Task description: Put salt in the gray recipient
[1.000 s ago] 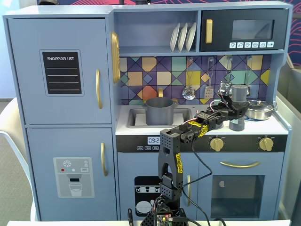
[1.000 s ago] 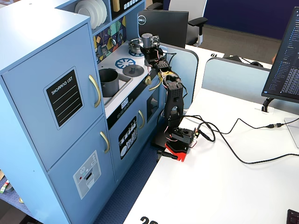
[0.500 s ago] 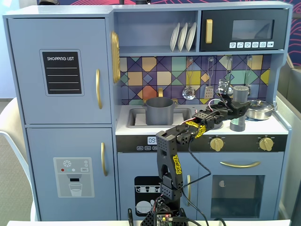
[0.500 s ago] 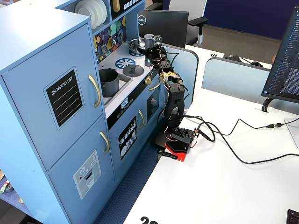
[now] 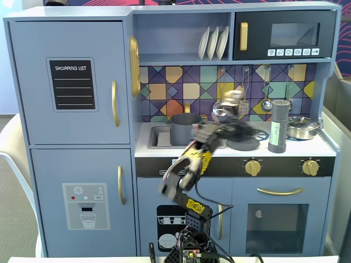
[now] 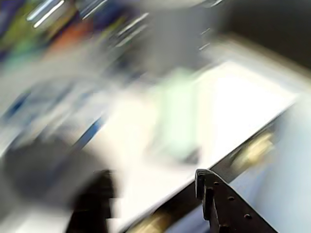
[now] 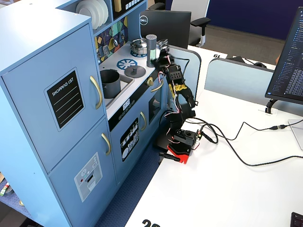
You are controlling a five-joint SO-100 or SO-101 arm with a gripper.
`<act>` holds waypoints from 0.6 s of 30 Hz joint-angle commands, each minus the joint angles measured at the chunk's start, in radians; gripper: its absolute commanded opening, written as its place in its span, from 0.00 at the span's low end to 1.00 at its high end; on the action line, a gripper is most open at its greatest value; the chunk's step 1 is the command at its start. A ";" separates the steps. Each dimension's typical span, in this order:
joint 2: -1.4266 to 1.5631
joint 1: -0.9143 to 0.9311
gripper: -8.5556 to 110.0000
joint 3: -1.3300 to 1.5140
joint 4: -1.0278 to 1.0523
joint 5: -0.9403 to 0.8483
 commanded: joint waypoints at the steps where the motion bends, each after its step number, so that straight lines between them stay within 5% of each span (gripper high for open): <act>1: 0.247 -0.290 0.07 0.041 0.379 -0.009; 7: 0.350 -0.634 0.07 0.302 0.574 0.055; 18: 0.551 -0.629 0.07 0.968 0.357 0.031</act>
